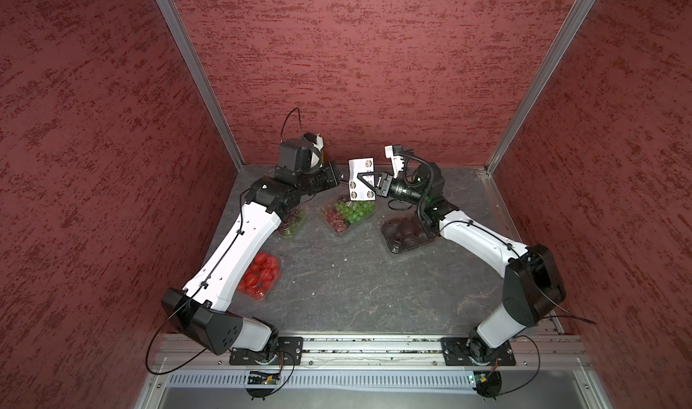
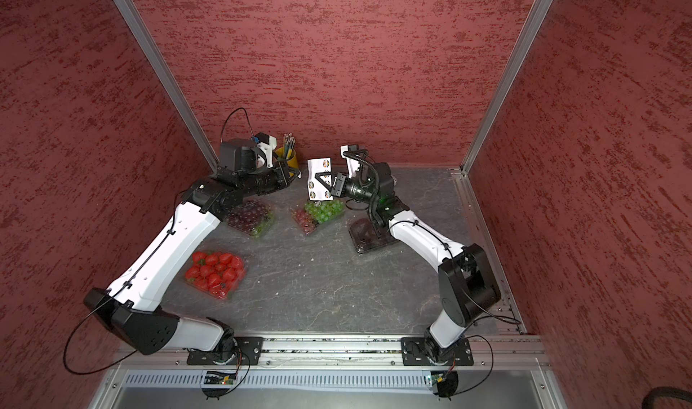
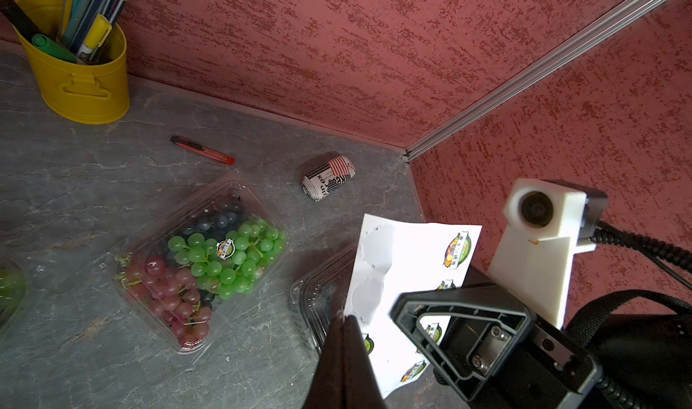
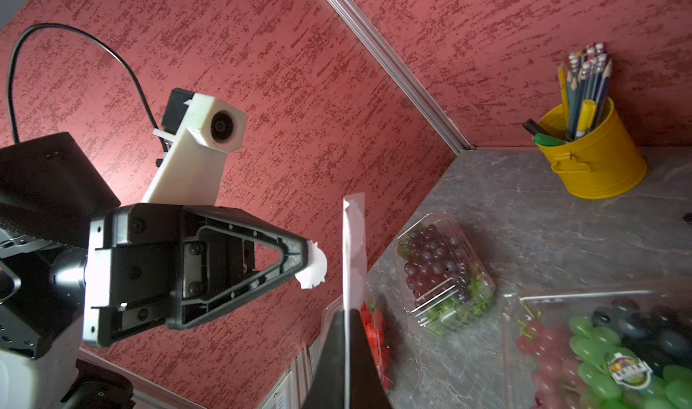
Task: Label fruit boxes
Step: Tear off the label from the label sticker, then stick the label on the fruit box.
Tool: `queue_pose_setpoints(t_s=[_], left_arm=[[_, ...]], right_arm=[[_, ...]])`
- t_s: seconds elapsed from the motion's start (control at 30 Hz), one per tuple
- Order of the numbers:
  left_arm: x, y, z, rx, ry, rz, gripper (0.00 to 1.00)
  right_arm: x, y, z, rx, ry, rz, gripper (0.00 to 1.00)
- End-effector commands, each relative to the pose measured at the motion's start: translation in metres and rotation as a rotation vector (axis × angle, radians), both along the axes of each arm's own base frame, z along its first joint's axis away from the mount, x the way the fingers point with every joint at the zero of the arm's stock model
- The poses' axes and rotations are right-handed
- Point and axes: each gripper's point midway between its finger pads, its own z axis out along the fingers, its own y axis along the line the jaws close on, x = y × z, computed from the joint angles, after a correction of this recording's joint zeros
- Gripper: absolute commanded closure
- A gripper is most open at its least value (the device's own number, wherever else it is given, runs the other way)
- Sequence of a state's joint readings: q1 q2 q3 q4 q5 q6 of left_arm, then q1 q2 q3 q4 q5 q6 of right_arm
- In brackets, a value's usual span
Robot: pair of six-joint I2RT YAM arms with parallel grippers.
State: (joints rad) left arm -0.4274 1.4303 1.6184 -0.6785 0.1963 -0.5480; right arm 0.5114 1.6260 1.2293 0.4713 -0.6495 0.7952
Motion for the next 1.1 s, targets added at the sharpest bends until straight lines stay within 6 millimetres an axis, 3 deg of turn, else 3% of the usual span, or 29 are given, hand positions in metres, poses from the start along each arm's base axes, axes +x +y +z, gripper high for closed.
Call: queue_pose_setpoints(t_s=[0.0, 0.17, 0.53, 0.83, 1.07], left_arm=[[-0.004, -0.005, -0.007, 0.047, -0.007, -0.002, 1.0], [-0.005, -0.023, -0.026, 0.097, 0.015, -0.015, 1.0], [-0.01, -0.087, -0.079, 0.19, 0.087, -0.105, 1.0], [-0.01, -0.148, -0.126, 0.283, 0.13, -0.192, 1.0], [-0.01, -0.178, -0.157, 0.34, 0.155, -0.247, 1.0]], right_arm=[[-0.002, -0.018, 0.009, 0.003, -0.022, -0.059, 1.0], [0.0, -0.052, -0.004, -0.01, 0.013, -0.144, 1.0], [-0.014, -0.147, -0.031, -0.065, 0.069, -0.363, 1.0], [-0.032, -0.198, -0.056, -0.118, 0.13, -0.487, 1.0], [-0.042, -0.231, -0.066, -0.156, 0.161, -0.597, 1.0]])
